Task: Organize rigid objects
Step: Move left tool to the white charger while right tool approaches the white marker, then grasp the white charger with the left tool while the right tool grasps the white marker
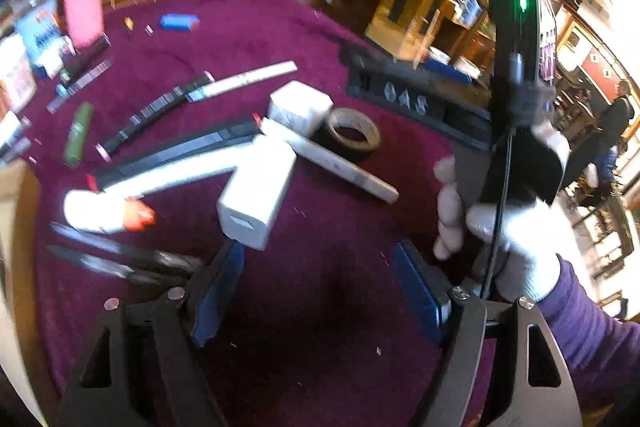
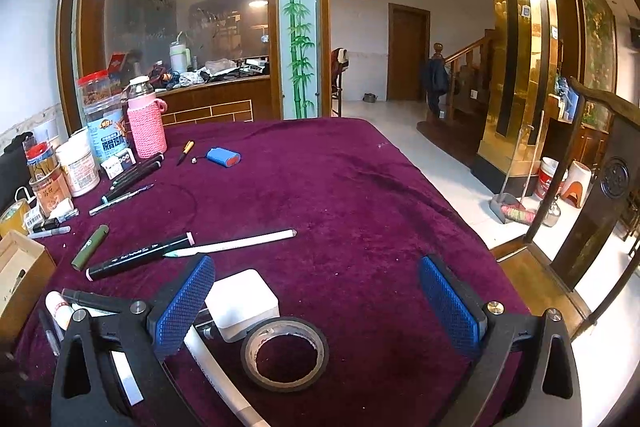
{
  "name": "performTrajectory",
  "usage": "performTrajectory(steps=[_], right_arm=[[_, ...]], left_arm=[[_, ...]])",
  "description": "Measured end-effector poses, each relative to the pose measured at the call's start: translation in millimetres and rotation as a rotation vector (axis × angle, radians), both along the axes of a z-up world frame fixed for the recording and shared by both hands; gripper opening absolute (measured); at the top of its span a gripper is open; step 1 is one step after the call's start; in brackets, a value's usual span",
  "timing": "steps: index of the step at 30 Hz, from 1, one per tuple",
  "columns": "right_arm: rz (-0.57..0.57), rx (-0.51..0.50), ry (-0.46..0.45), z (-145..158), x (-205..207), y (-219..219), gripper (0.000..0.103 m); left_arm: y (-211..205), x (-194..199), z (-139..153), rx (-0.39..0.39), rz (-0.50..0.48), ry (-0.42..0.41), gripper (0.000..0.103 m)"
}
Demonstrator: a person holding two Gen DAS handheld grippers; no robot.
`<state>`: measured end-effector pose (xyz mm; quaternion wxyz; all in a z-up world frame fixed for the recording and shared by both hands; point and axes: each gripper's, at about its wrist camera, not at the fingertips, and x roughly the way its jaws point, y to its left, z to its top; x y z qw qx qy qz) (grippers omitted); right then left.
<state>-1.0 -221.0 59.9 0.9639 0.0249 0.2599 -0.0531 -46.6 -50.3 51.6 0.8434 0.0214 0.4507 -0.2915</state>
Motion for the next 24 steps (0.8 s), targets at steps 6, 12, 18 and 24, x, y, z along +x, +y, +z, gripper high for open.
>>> performTrajectory(steps=[6, 12, 18, 24], right_arm=[[-0.006, -0.001, 0.01, -1, 2, -1, 0.102], [-0.013, 0.012, 0.018, -2, 4, -5, 0.102], [-0.017, 0.017, 0.031, -4, 6, -7, 0.102], [-0.035, 0.005, 0.045, -8, 10, -11, 0.102]], left_arm=[[-19, 28, -6, 0.123, 0.089, -0.099, 0.076], [-35, 45, -28, 0.179, 0.094, -0.073, 0.076], [-30, 44, -35, 0.186, 0.136, -0.04, 0.034], [-3, 29, -29, 0.074, 0.219, 0.022, 0.027]])
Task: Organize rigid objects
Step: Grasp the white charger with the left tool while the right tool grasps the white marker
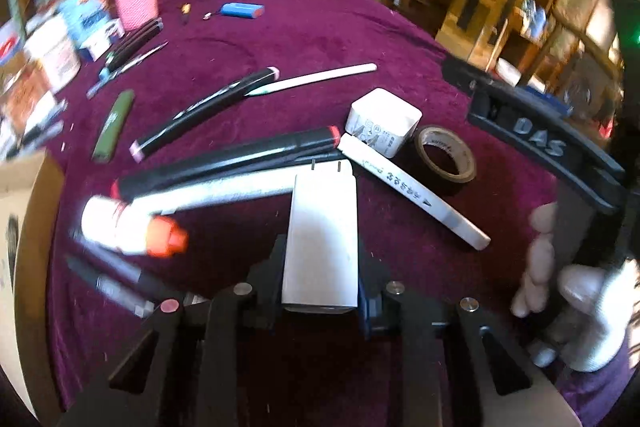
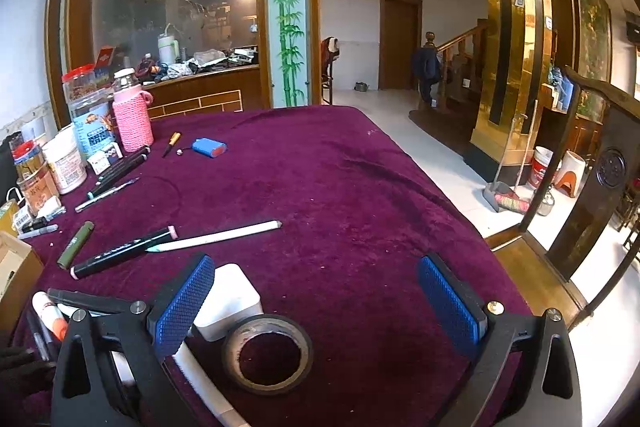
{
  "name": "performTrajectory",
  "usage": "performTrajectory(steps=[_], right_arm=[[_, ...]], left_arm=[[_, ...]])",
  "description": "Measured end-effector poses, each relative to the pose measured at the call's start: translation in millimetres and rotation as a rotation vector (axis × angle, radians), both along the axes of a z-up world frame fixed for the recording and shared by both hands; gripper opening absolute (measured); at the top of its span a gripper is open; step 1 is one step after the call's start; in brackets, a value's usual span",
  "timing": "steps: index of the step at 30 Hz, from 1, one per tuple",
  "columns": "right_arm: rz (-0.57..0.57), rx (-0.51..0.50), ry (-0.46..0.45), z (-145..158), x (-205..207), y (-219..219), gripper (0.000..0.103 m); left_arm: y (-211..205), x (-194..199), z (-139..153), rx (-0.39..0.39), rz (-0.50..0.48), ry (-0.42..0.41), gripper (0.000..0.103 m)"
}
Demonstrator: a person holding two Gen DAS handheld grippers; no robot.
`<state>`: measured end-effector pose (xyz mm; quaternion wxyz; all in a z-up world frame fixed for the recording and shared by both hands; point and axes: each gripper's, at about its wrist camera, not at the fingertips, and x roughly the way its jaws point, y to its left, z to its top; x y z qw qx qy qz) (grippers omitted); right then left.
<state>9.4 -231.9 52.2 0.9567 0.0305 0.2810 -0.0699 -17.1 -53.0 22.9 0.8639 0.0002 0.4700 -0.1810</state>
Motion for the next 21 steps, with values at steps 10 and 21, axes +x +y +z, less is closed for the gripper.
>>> performTrajectory(steps=[10, 21], right_arm=[[0.101, 0.228, 0.069, -2, -4, -17, 0.099], [0.504, 0.047, 0.278, -22, -19, 60, 0.058]], left_arm=[[60, -70, 37, -0.194, 0.048, 0.005, 0.027], [123, -109, 33, -0.219, 0.138, -0.012, 0.027]])
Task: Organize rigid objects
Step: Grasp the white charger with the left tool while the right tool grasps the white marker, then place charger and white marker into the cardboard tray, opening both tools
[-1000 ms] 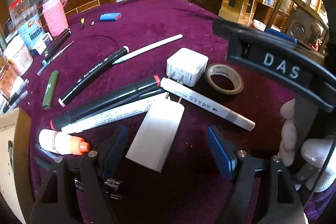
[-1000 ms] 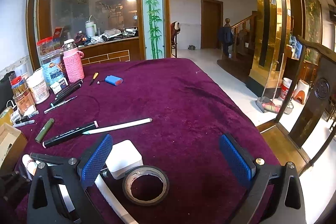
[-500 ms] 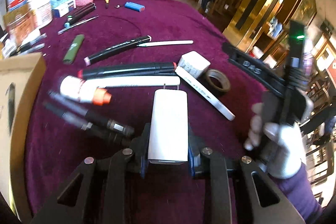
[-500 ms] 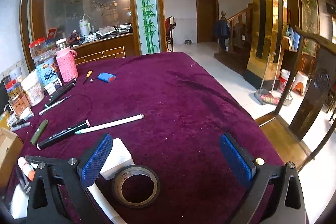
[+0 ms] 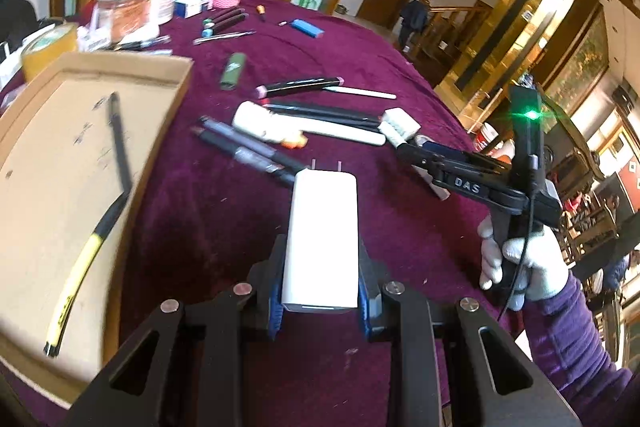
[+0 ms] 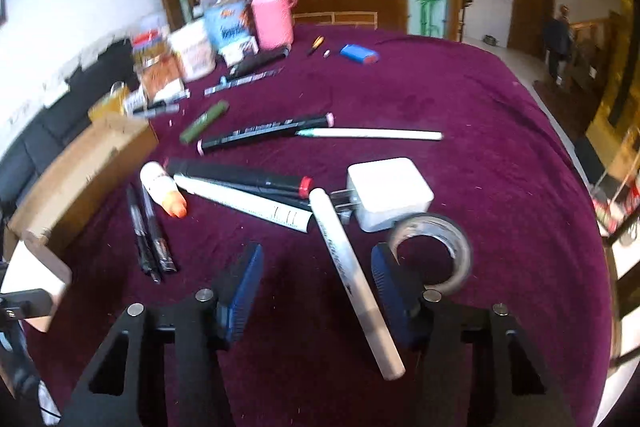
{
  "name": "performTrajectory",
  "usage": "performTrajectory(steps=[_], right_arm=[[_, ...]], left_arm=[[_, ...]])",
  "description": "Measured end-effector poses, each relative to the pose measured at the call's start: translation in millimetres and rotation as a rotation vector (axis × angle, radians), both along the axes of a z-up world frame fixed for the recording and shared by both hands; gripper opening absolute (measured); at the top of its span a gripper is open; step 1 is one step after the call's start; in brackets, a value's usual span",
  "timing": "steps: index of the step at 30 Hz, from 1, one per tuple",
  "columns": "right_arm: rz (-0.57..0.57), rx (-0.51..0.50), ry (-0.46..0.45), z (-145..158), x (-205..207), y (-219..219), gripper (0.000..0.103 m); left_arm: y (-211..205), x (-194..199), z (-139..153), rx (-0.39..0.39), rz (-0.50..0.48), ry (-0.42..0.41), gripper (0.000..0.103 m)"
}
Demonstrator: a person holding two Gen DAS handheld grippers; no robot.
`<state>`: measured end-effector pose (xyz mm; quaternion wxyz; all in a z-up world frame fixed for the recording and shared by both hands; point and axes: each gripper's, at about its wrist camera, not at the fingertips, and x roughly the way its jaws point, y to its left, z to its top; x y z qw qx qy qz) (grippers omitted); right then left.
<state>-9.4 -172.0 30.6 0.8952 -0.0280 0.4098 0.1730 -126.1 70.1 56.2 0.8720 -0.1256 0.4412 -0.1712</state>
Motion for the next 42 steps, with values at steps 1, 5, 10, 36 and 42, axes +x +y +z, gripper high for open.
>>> performTrajectory(steps=[1, 5, 10, 36, 42], right_arm=[[0.007, -0.023, 0.012, -4, 5, 4, 0.057], [0.006, -0.083, 0.064, -20, 17, 8, 0.036], [-0.029, 0.016, 0.097, -17, 12, -7, 0.013], [0.212, 0.465, 0.316, 40, 34, 215, 0.014], [0.158, 0.387, 0.365, 14, 65, 248, 0.014]], left_arm=[[5, -1, -1, 0.0, 0.009, 0.002, 0.027], [19, -6, 2, 0.002, 0.038, -0.007, 0.027], [34, -8, 6, -0.012, 0.068, -0.017, 0.027], [162, 100, -2, 0.059, 0.287, 0.117, 0.027], [170, 125, -23, 0.078, 0.303, 0.158, 0.027]])
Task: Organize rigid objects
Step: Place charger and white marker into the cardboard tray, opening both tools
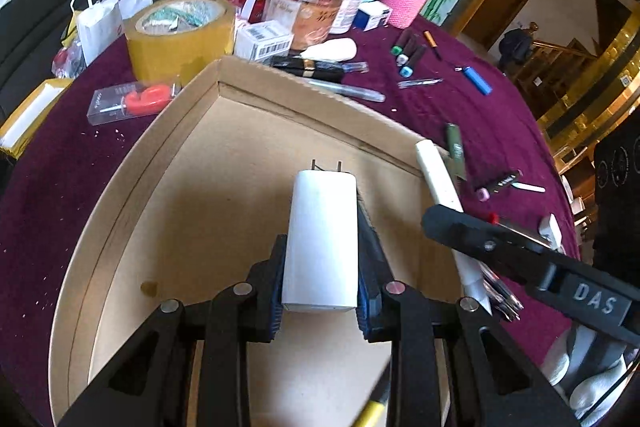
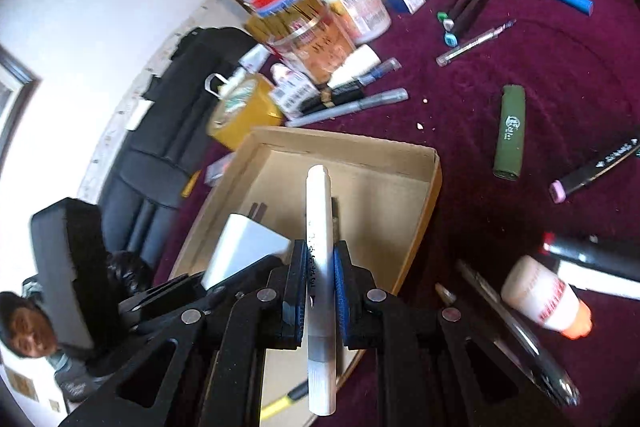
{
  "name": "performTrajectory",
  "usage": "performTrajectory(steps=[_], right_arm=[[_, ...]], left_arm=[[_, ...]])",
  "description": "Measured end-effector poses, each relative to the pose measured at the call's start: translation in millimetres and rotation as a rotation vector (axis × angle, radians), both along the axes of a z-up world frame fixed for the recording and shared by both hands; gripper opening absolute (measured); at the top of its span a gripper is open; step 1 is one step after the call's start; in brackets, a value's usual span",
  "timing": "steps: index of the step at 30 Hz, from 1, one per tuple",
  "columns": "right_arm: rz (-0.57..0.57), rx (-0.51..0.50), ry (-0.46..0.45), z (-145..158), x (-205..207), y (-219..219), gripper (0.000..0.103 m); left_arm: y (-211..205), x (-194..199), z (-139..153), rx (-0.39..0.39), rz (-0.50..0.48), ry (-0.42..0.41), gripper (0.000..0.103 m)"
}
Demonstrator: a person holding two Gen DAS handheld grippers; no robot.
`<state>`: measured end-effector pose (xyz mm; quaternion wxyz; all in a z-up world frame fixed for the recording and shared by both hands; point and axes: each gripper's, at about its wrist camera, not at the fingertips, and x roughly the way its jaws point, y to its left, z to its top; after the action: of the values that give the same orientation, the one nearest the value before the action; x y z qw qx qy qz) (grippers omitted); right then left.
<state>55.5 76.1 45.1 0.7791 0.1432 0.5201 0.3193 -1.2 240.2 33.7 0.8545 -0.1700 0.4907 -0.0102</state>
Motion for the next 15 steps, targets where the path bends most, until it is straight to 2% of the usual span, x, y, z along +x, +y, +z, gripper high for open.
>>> performTrajectory(steps=[5, 10, 12, 14, 15], right_arm=[[-0.015, -0.056, 0.001, -15, 15, 11, 0.014], [-0.042, -0.068, -0.001, -19, 24, 12, 0.016], [-0.052, -0.072, -0.007, -18, 23, 10, 0.024], [-0.053, -0.056, -0.022, -13, 19, 5, 0.028], [-0.058, -0.05, -0.032, -9, 16, 1, 0.03]], left_arm=[[5, 5, -7, -0.022, 0.005, 0.013, 0.027], [3, 1, 0, 0.005, 0.0, -0.024, 0.032], [1, -2, 5, 0.014, -0.005, -0.04, 0.037], [-4, -9, 15, 0.034, -0.009, -0.064, 0.045], [-7, -12, 20, 0.043, -0.013, -0.075, 0.045]])
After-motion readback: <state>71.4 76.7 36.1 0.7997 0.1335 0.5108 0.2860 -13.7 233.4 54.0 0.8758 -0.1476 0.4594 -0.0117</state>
